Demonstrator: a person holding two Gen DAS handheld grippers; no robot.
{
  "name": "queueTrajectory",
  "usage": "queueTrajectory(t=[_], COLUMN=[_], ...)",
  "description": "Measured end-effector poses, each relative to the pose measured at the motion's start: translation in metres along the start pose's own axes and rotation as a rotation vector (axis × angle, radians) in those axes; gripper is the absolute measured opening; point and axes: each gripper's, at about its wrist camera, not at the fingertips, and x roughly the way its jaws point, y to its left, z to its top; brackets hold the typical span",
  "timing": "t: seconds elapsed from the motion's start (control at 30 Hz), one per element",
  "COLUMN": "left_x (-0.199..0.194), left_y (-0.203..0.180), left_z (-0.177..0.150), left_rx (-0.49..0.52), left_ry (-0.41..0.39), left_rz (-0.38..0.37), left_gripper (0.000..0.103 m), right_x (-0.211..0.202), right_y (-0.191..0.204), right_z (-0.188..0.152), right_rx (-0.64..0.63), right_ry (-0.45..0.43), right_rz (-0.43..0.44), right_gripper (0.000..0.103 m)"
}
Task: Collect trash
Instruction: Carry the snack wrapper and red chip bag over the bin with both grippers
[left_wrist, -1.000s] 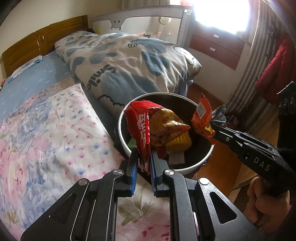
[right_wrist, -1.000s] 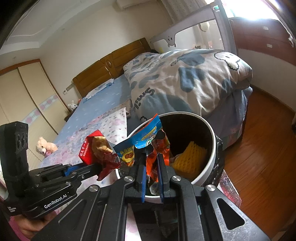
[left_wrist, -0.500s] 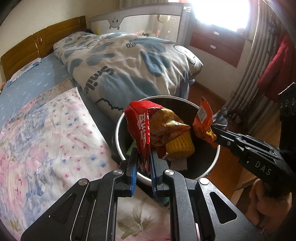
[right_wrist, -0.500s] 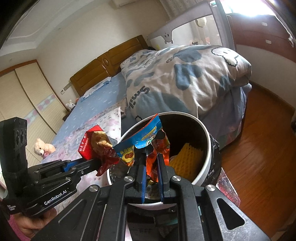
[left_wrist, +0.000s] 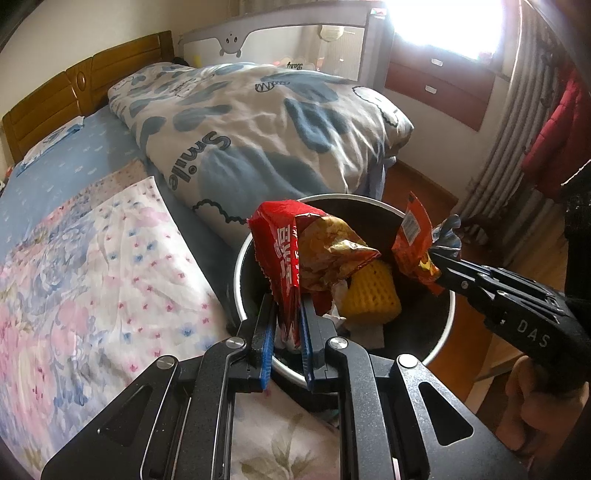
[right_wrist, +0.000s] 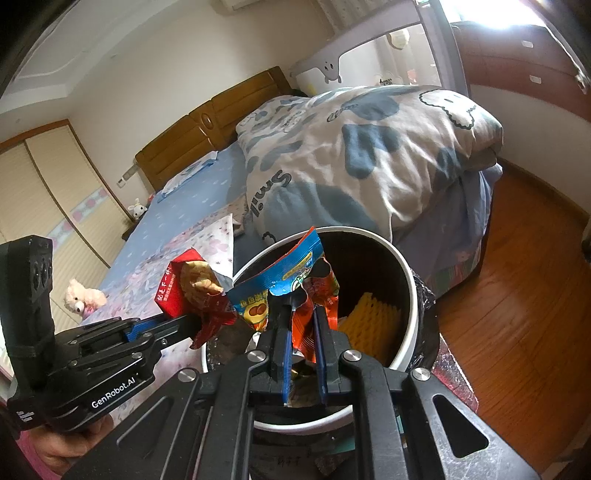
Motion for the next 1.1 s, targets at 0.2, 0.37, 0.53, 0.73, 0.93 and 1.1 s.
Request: queueTrajectory(t=[0.2,0.37,0.53,0.73,0.93,1.1], left_x=[0.006,0.007,0.007,0.008,0.011,0.013], left_y=[-0.002,-0.002,-0.002,-0.003,-0.002,-0.003], left_z=[0.001,0.002,0.002,0.002,0.003,0.004], left_rx=[0.001,0.001,0.000,0.001,0.003,0.005], left_ry=[0.011,0.011,0.010,0.012,0.016,0.017], left_rz=[0.001,0.002,0.003,0.005,0.003,0.002], left_gripper=[0.011,0.011,0.011,0.011,0.011,0.011], right_x=[0.003,0.004,0.006,0.010,0.014,0.014], right_y=[-0.001,-0.001,-0.002,-0.002,-0.005,-0.007], right_z=[0.002,0.002,0.005,0.007,0.006,0.006], right_rx=[-0.002,-0.001,0.002,0.006,0.013,0.014], right_ry=[0.012,0.011,0.015,0.022,0.036,0.040], right_rz=[0.005,0.007,0.018,0.026,0.031,0.029], right_gripper=[0.010,0.010,0.010,0.010,0.010,0.010])
